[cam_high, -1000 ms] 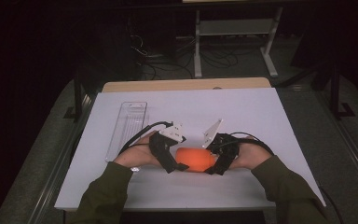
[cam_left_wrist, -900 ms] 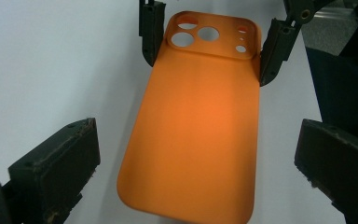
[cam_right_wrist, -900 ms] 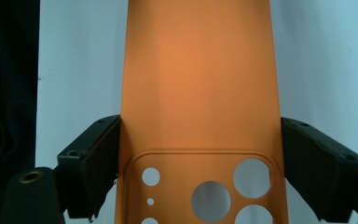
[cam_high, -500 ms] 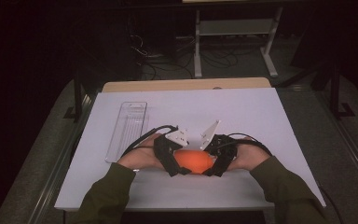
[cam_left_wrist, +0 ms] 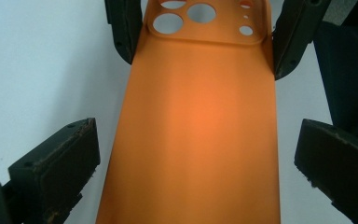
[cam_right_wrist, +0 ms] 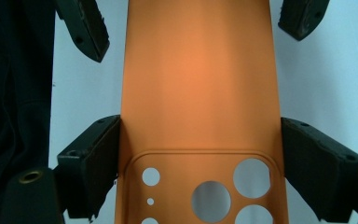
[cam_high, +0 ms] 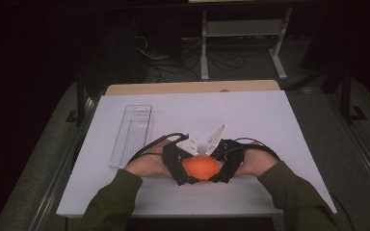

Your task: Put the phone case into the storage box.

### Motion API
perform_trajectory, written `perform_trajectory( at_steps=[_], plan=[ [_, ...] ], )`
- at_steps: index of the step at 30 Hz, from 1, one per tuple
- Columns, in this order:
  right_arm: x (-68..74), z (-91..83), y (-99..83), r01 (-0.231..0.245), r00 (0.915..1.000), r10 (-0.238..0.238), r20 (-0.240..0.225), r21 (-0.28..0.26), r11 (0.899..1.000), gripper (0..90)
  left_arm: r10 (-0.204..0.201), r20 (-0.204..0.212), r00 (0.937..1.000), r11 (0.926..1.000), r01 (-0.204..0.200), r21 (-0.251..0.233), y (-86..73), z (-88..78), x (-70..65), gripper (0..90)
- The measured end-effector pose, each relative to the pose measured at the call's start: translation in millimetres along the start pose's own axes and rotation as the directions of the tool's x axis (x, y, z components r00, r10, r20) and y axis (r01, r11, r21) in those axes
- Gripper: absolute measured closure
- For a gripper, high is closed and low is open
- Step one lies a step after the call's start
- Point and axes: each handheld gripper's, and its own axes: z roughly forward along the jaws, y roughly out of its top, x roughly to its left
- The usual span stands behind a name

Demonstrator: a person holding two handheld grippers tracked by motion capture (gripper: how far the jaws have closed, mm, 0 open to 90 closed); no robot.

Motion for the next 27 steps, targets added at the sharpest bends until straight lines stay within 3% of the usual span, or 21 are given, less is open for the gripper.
perform_trajectory(
  at_steps=[4,8,10,18,27],
  plan=[
    [0.2,-0.7,0.5,0.002,1.0000,-0.002,-0.001,-0.003,1.000,14.9,0.005,0.006,1.0000,0.9997,-0.005,0.024,-0.2,3.1,-0.6,0.0],
    [0.0,-1.0,0.4,0.008,1.0000,-0.008,0.000,-0.007,1.000,14.9,-0.014,0.015,0.9998,0.9997,0.014,0.021,-0.7,6.2,-2.4,0.0],
    [0.0,-1.1,0.3,0.010,1.0000,-0.010,0.002,-0.008,1.000,14.9,0.013,0.009,0.9999,0.9988,-0.013,0.048,-0.5,5.4,-0.2,0.0],
    [1.5,-1.7,1.2,0.007,1.0000,-0.007,0.003,-0.006,1.000,14.9,-0.012,0.014,0.9998,0.9993,0.011,0.036,-1.1,7.1,-1.2,0.0],
    [1.9,-3.0,2.1,0.012,0.9999,-0.012,0.005,-0.011,1.000,14.9,0.009,0.009,0.9999,0.9983,-0.009,0.057,-1.4,7.7,-0.2,0.4]
  ],
)
